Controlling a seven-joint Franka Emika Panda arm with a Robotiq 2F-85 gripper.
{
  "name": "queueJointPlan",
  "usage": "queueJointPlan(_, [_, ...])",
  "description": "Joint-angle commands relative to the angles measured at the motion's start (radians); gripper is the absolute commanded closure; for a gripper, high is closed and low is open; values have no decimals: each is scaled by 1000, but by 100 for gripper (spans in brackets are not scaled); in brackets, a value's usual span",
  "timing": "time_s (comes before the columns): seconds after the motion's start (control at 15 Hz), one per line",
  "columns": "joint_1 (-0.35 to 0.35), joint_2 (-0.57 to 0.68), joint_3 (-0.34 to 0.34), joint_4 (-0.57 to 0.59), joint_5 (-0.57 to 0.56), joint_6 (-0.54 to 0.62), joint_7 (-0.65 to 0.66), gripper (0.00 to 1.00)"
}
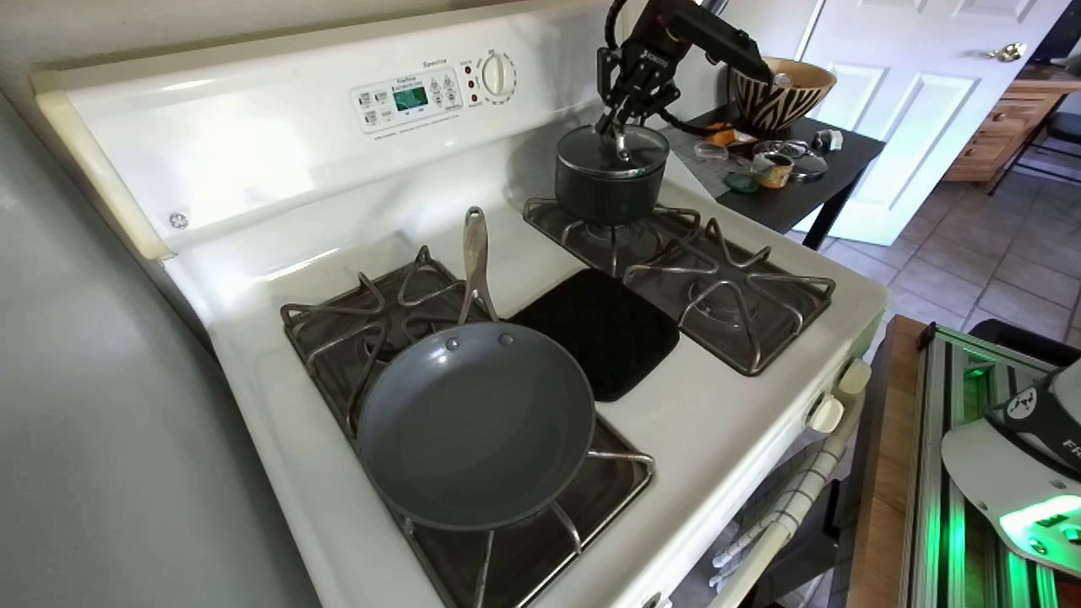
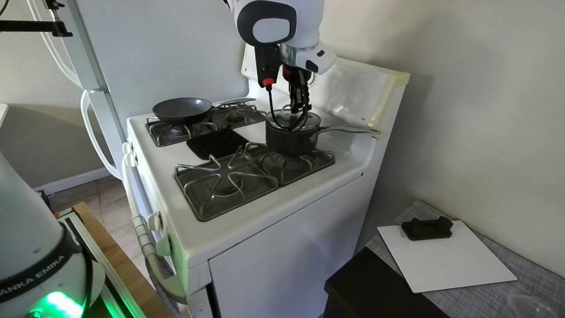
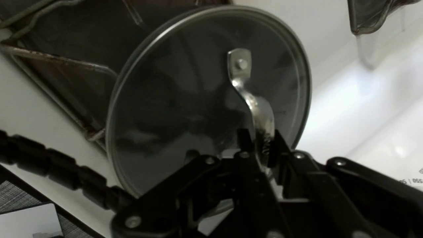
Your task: Pick up the clear pot lid and put it on the black oven mat
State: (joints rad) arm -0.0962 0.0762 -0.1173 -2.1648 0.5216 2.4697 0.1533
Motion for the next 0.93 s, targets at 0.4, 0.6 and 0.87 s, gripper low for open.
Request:
queueJointPlan(0.4, [-15,-18,11,21,32,-56,-27,98])
queueJointPlan(0.6, [-19,-15,11,27,74,-74,-60,98])
queueJointPlan(0.87, [-28,-1,5,32,80,-85,-77,98])
